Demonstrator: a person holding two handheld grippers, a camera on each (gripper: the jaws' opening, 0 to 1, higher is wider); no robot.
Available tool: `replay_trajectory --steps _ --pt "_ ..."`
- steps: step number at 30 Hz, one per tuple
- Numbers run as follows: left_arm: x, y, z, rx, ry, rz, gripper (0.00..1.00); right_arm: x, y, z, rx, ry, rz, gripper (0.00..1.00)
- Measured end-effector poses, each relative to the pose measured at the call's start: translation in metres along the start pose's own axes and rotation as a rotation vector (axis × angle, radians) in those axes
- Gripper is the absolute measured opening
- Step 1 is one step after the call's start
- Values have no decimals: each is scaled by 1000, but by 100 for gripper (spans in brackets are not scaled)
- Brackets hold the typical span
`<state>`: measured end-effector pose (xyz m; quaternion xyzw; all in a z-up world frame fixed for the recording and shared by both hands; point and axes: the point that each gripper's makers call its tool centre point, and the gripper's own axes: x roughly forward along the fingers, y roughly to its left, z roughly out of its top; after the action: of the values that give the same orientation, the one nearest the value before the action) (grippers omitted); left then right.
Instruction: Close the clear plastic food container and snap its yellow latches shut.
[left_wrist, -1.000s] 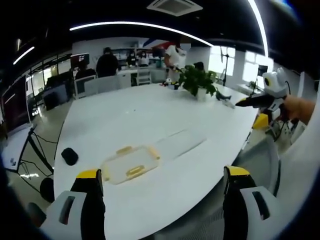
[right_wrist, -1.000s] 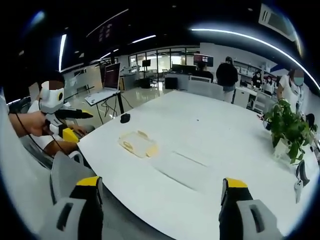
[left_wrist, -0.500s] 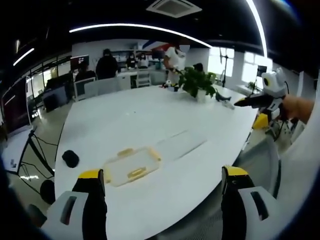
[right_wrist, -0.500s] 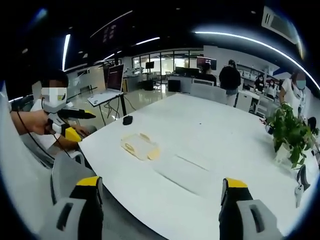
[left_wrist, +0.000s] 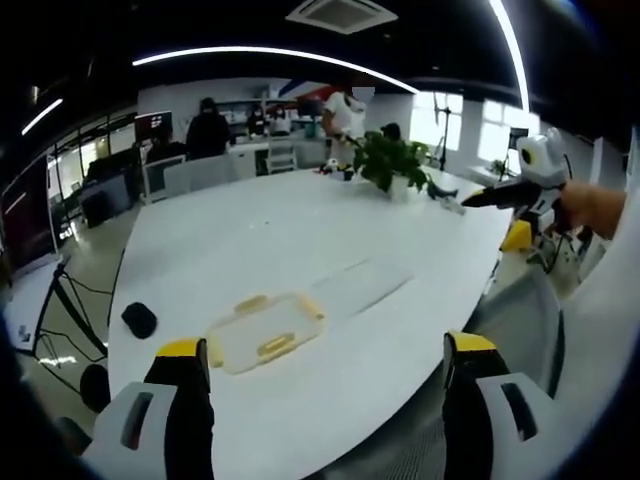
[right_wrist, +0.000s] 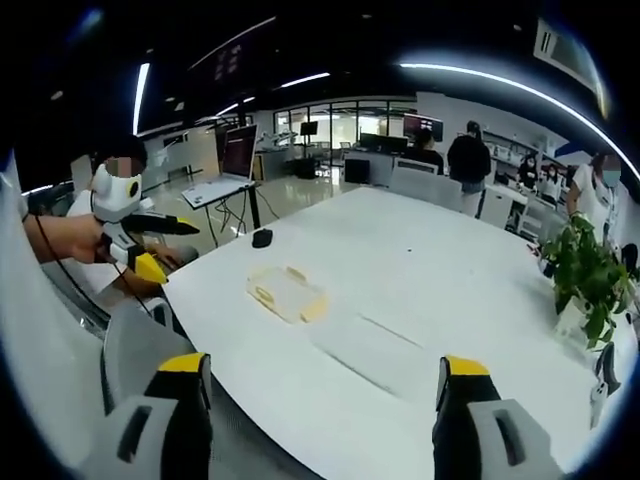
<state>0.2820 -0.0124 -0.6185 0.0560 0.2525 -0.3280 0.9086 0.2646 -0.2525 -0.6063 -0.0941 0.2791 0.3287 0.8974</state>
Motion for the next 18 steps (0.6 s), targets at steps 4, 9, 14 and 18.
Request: replay_trajectory --steps 4,9,14,18 --pt "2 4 -1 17 10 -10 94 8 4 5 -19 4 18 94" --pt "6 12 -2 68 39 -36 92 17 9 12 -43 0 38 93" --pt "7 26 3 89 45 -46 92 27 11 17 -62 13 47 92" --pt "8 35 8 97 36 -60 91 33 11 22 -84 14 54 92"
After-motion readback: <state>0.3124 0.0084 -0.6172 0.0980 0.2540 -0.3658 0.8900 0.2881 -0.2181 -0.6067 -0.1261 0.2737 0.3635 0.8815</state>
